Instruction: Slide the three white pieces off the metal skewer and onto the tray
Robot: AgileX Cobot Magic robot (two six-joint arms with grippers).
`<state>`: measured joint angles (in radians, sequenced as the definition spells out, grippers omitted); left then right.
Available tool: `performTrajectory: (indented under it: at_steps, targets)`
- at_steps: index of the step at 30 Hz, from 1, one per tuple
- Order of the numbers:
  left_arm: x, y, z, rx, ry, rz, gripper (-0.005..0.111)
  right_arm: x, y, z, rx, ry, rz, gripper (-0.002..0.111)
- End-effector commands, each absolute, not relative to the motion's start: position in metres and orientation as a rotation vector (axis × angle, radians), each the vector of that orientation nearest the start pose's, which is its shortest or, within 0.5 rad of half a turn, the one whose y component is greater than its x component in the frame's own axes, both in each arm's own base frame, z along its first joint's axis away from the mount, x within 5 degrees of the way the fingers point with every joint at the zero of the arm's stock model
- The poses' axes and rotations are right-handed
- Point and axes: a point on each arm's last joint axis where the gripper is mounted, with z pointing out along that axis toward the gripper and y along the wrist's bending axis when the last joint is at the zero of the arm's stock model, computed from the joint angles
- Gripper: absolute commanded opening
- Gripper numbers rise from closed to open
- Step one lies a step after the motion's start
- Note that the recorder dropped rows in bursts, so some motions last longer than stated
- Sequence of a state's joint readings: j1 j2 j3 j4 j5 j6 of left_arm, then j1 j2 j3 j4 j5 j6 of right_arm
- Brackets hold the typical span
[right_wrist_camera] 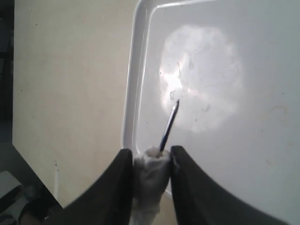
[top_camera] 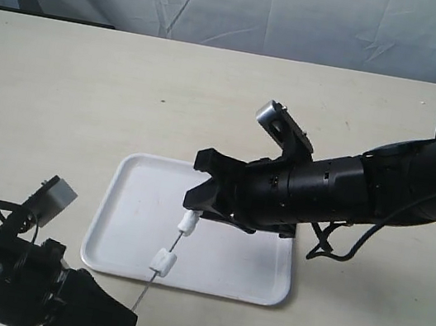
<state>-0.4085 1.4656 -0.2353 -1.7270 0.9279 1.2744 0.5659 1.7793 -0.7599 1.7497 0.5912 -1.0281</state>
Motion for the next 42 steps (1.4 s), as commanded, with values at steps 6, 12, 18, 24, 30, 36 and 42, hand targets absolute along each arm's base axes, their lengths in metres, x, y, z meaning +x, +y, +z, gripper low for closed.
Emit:
performTrajectory:
  at_steps: [6,12,18,24,30,36,42]
  targets:
    - [0.119,-0.134,0.148,0.252,2.580,-1.600,0.000,0.243,0.209,0.147,-0.060,2.619,1.203,0.025]
    - [0.118,-0.134,0.149,0.288,2.576,-1.611,0.000,0.245,0.207,0.146,-0.045,2.621,1.161,0.025]
    - [0.105,-0.131,0.146,0.286,2.596,-1.688,0.000,0.250,0.205,0.145,-0.030,2.611,1.093,0.025]
    - [0.083,-0.123,0.138,0.268,2.648,-1.723,0.000,0.260,0.210,0.155,-0.041,2.564,1.101,0.025]
    - [0.078,-0.121,0.136,0.241,2.634,-1.740,0.000,0.263,0.207,0.151,-0.088,2.572,0.997,0.025]
    - [0.086,-0.120,0.130,0.178,2.699,-1.605,0.000,0.262,0.207,0.145,-0.140,2.596,0.987,0.030]
    - [0.100,-0.122,0.131,0.177,2.695,-1.506,0.000,0.260,0.209,0.146,-0.170,2.600,1.018,0.034]
